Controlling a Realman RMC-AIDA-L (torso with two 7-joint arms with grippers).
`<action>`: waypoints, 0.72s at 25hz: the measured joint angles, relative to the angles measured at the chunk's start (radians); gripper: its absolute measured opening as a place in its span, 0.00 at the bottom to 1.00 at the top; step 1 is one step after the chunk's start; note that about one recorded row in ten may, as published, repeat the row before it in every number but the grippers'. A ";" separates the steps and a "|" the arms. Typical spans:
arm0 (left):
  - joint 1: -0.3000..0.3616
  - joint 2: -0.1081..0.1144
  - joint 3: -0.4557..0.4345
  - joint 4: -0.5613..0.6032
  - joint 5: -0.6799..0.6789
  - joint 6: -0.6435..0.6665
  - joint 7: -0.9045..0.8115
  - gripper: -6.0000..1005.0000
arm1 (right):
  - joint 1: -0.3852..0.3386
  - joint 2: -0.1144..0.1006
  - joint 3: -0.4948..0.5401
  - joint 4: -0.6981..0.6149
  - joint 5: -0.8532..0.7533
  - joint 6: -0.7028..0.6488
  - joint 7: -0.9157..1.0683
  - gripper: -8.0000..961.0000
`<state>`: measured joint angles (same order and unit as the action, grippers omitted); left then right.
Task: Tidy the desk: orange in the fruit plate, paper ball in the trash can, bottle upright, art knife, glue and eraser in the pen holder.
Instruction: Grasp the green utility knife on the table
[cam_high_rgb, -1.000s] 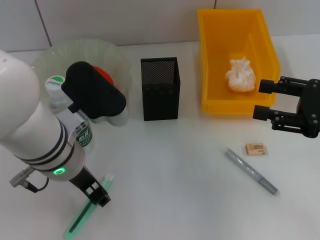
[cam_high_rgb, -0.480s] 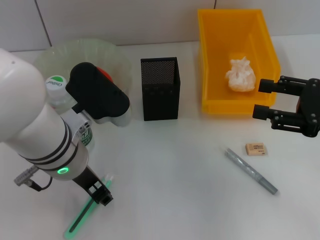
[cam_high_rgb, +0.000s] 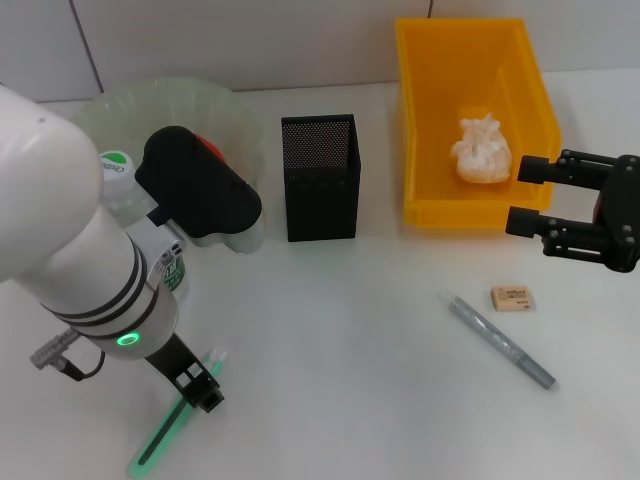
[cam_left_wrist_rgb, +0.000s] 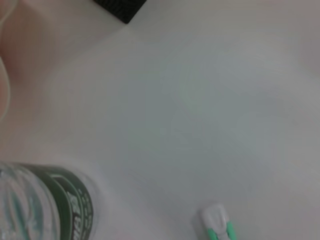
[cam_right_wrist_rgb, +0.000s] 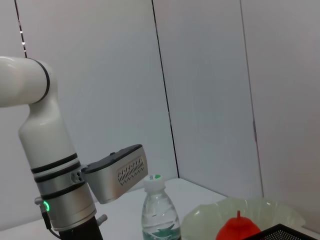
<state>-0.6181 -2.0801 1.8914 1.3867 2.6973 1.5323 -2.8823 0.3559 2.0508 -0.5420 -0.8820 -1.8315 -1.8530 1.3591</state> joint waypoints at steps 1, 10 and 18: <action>-0.001 0.000 0.000 0.000 -0.001 0.000 0.000 0.56 | 0.000 0.000 0.000 0.000 0.000 0.000 0.000 0.64; -0.004 0.000 0.000 -0.002 -0.009 0.000 0.000 0.56 | 0.000 0.000 0.002 0.000 0.000 0.000 0.000 0.64; -0.008 0.000 -0.001 -0.003 -0.014 0.002 0.000 0.52 | 0.000 0.000 0.004 0.000 0.000 0.000 0.000 0.64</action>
<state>-0.6260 -2.0800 1.8908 1.3842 2.6830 1.5347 -2.8821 0.3559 2.0509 -0.5383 -0.8820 -1.8315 -1.8530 1.3591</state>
